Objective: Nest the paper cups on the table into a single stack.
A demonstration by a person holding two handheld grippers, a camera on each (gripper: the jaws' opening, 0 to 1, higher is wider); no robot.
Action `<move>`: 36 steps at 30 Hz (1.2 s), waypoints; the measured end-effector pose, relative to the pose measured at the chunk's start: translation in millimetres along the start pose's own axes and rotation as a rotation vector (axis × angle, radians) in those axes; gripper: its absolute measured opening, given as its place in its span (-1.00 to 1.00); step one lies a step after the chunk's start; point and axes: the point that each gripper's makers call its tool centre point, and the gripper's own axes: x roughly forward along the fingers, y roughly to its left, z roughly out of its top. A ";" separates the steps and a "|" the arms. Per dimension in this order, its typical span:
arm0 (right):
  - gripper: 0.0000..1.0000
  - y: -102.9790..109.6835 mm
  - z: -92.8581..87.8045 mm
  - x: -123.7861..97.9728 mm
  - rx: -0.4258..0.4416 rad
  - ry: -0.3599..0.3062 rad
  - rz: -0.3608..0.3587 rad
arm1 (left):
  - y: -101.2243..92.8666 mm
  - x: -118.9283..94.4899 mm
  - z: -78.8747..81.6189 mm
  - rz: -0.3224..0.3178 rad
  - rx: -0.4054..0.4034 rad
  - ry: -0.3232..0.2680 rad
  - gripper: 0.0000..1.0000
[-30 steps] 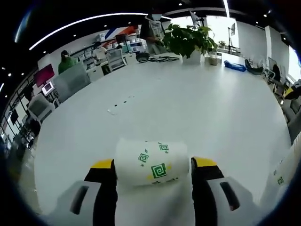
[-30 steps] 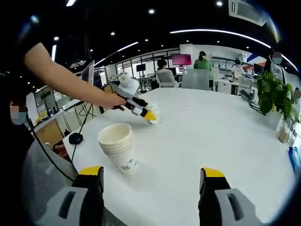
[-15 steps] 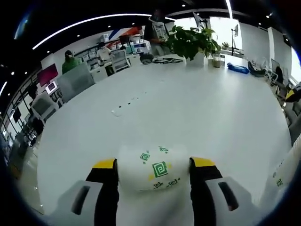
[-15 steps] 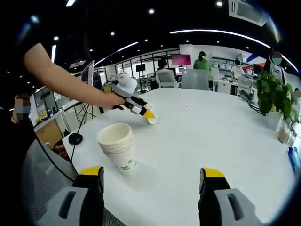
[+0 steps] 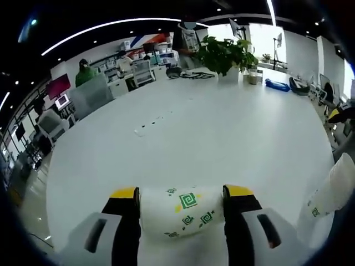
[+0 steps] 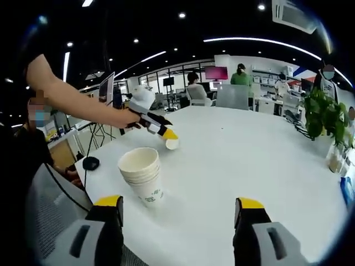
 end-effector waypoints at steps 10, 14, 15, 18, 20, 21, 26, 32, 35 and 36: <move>0.63 3.4 4.7 -1.5 -0.009 -0.023 0.013 | -14.5 -31.4 2.2 -0.017 0.007 -0.032 0.18; 0.63 8.5 7.9 -1.8 -0.026 -0.028 0.024 | -20.3 -43.9 3.9 -0.023 0.003 -0.040 0.18; 0.63 9.8 9.6 -2.1 -0.031 -0.033 0.027 | -22.9 -48.6 5.7 -0.022 0.000 -0.046 0.18; 0.63 10.8 13.6 -3.0 -0.034 -0.045 0.031 | -25.1 -54.9 6.2 -0.013 0.006 -0.051 0.18; 0.63 10.3 17.9 -4.2 -0.030 -0.058 0.029 | -30.4 -66.8 10.1 -0.016 0.003 -0.056 0.18; 0.63 10.2 19.3 -4.5 -0.028 -0.062 0.028 | -31.9 -70.2 10.7 -0.015 0.003 -0.060 0.18; 0.63 17.0 32.1 -4.7 -0.010 -0.093 0.033 | -46.3 -91.1 15.0 -0.020 0.007 -0.064 0.18; 0.57 37.0 43.3 -0.7 -0.050 -0.096 0.083 | -59.5 -113.2 19.3 -0.021 -0.011 -0.075 0.18; 0.54 46.2 49.6 1.6 -0.069 -0.101 0.104 | -66.4 -124.3 23.7 -0.027 -0.013 -0.089 0.18; 0.54 48.1 51.1 2.2 -0.071 -0.103 0.108 | -69.3 -127.1 26.0 -0.027 -0.010 -0.093 0.18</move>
